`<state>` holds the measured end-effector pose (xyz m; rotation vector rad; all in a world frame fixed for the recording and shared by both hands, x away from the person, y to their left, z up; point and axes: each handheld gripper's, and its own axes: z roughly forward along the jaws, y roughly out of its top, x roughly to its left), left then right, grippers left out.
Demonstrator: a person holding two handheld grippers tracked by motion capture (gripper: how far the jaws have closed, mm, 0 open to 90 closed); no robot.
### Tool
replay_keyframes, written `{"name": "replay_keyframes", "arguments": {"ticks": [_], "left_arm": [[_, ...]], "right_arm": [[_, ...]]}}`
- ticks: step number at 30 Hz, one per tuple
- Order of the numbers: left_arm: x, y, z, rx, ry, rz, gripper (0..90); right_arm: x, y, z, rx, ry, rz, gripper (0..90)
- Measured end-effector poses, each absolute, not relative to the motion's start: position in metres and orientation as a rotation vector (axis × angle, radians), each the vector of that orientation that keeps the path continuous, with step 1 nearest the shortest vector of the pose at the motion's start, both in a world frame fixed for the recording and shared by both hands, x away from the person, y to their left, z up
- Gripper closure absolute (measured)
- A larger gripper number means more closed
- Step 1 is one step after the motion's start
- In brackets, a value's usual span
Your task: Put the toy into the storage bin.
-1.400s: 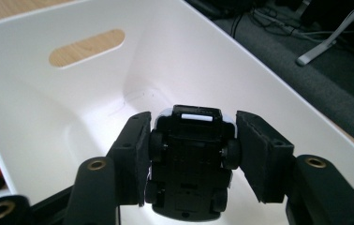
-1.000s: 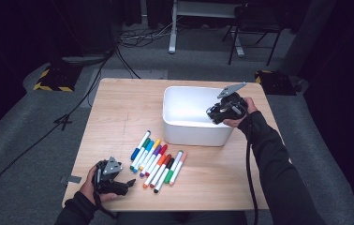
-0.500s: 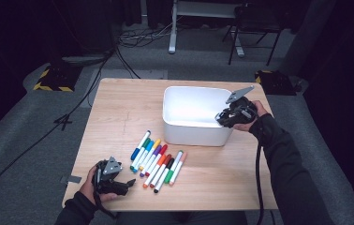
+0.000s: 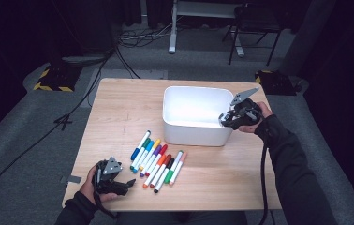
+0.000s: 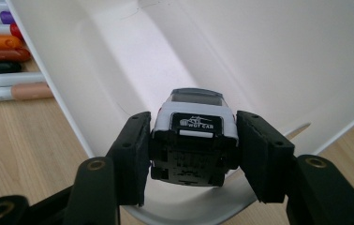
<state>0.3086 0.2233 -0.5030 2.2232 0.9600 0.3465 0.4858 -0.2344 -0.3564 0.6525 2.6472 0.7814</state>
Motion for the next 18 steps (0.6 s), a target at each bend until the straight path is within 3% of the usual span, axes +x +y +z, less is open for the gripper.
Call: {"name": "replay_keyframes", "arguments": {"ticks": [11,14,18], "left_arm": [[0.3087,0.2233,-0.503,2.223,0.96,0.346,14.4],[0.3087,0.2233,-0.503,2.223,0.96,0.346,14.4],[0.3088,0.2232,-0.5031,2.223,0.959,0.34,14.4]], "right_arm": [[0.4859,-0.2365,-0.3548,0.67,2.651,0.78,46.6],[0.4853,-0.2379,-0.3521,0.693,2.609,0.801,40.3],[0.484,-0.2391,-0.351,0.695,2.611,0.827,40.2]]}}
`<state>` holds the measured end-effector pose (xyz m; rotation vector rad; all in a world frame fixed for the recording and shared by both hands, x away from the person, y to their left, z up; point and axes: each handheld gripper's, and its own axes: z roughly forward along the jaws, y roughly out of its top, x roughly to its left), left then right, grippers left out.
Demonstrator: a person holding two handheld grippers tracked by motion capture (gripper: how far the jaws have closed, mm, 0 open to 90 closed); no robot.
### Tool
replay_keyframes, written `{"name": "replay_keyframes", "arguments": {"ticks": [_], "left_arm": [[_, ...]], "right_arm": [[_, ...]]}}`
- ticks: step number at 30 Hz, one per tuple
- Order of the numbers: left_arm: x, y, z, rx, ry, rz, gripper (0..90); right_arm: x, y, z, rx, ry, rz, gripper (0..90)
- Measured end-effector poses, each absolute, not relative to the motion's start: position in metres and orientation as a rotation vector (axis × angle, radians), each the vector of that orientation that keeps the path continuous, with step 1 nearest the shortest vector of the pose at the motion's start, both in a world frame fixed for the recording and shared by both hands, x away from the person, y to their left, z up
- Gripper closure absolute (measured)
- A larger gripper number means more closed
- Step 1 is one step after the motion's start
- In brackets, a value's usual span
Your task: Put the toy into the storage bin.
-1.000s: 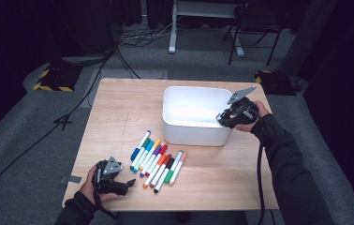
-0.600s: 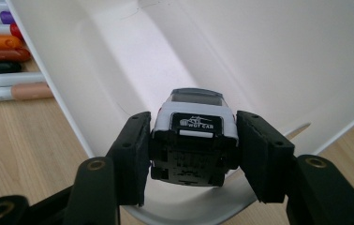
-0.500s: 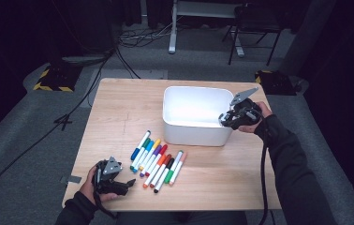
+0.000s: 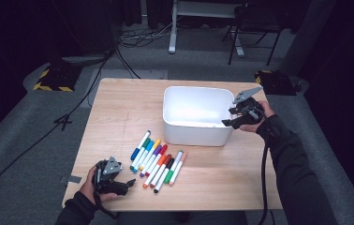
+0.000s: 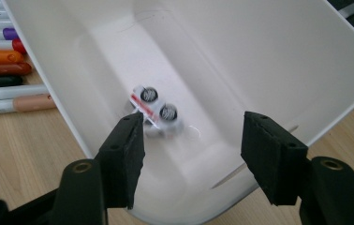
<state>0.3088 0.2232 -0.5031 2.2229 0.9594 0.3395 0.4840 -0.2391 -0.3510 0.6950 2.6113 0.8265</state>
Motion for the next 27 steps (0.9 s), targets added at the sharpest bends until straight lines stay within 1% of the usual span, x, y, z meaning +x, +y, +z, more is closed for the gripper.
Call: {"name": "replay_keyframes", "arguments": {"ticks": [9,12,16,22,27], "left_arm": [[0.309,0.223,-0.503,2.223,0.959,0.34,14.4],[0.309,0.223,-0.503,2.22,0.962,0.338,14.4],[0.309,0.223,-0.503,2.22,0.962,0.338,14.4],[0.309,0.223,-0.503,2.221,0.962,0.338,14.4],[0.309,0.223,-0.503,2.22,0.962,0.337,14.4]], "right_arm": [[0.48,-0.241,-0.35,0.719,2.568,0.911,37.9],[0.476,-0.24,-0.348,0.722,2.548,0.946,33.8],[0.472,-0.239,-0.346,0.708,2.512,0.998,32.2],[0.46,-0.239,-0.341,0.681,2.458,1.115,28.2],[0.445,-0.236,-0.337,0.645,2.43,1.205,28.0]]}}
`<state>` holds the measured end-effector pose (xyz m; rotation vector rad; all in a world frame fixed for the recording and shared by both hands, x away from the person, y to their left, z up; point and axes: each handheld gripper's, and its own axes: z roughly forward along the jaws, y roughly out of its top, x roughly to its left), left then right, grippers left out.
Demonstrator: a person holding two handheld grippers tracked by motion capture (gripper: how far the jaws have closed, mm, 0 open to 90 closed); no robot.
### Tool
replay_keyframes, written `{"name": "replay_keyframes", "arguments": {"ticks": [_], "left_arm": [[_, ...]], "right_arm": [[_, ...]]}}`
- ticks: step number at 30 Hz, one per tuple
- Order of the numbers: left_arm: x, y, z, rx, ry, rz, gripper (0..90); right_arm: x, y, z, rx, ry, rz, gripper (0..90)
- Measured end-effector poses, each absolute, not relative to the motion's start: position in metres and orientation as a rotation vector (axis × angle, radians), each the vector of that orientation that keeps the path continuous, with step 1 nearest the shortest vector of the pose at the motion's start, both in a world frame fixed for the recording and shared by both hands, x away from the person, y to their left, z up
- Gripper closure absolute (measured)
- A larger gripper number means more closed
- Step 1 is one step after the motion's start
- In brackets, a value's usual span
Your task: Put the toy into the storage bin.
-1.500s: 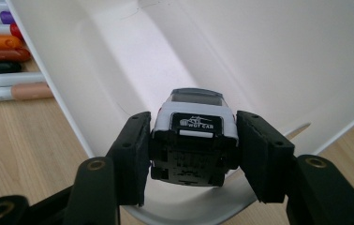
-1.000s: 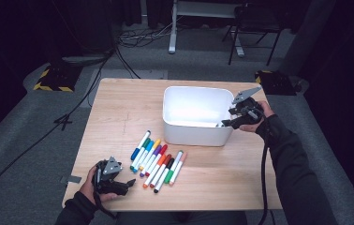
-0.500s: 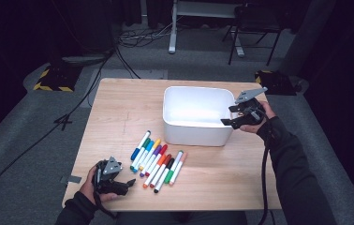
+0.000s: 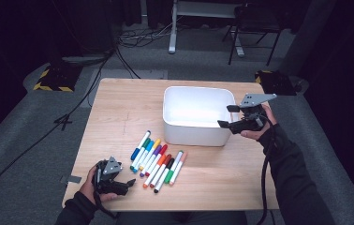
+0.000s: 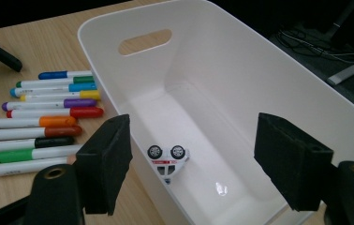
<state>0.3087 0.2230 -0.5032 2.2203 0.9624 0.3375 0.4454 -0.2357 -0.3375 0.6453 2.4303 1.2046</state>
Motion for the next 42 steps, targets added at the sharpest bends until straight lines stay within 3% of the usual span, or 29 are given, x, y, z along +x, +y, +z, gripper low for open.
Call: {"name": "replay_keyframes", "arguments": {"ticks": [23,42], "left_arm": [[0.309,0.223,-0.503,2.22,0.962,0.338,14.4],[0.309,0.223,-0.503,2.22,0.962,0.338,14.4]], "right_arm": [[0.377,-0.202,-0.358,0.36,2.461,1.339,28.5],[0.383,-0.154,-0.443,0.241,2.675,1.278,28.3]]}}
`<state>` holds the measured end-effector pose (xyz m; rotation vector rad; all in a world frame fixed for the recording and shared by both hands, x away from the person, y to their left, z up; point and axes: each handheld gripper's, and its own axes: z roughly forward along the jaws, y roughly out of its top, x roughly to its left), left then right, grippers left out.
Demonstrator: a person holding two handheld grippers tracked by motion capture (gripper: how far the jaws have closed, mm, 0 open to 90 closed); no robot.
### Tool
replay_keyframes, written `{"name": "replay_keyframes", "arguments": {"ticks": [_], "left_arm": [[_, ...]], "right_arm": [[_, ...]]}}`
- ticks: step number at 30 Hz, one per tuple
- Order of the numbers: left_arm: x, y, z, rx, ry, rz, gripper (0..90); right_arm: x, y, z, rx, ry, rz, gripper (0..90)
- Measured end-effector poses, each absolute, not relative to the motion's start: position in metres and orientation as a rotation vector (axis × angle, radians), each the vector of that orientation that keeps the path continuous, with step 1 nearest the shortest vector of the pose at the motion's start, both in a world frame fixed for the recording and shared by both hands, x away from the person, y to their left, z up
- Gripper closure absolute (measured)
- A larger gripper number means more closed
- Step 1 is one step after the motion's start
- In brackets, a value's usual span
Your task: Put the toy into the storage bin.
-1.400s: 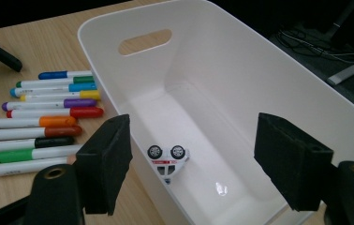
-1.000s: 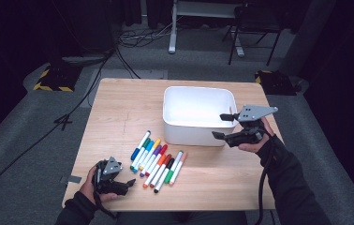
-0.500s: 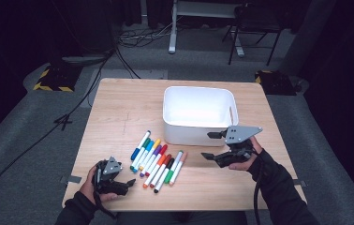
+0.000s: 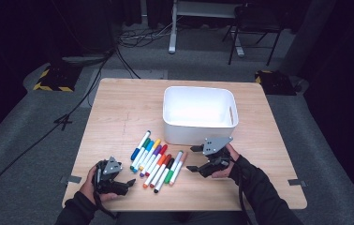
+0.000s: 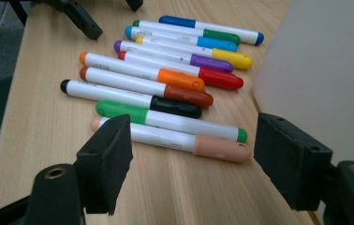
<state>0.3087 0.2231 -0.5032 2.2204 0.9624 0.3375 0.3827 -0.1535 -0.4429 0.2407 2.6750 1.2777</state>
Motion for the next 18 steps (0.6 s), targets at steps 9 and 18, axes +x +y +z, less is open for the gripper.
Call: {"name": "replay_keyframes", "arguments": {"ticks": [9,18], "left_arm": [[0.309,0.223,-0.503,2.22,0.962,0.338,14.5],[0.309,0.223,-0.503,2.22,0.962,0.339,14.5]], "right_arm": [[0.395,-0.143,-0.464,0.253,2.717,1.287,26.4],[0.389,-0.126,-0.475,0.155,2.751,1.305,25.3]]}}
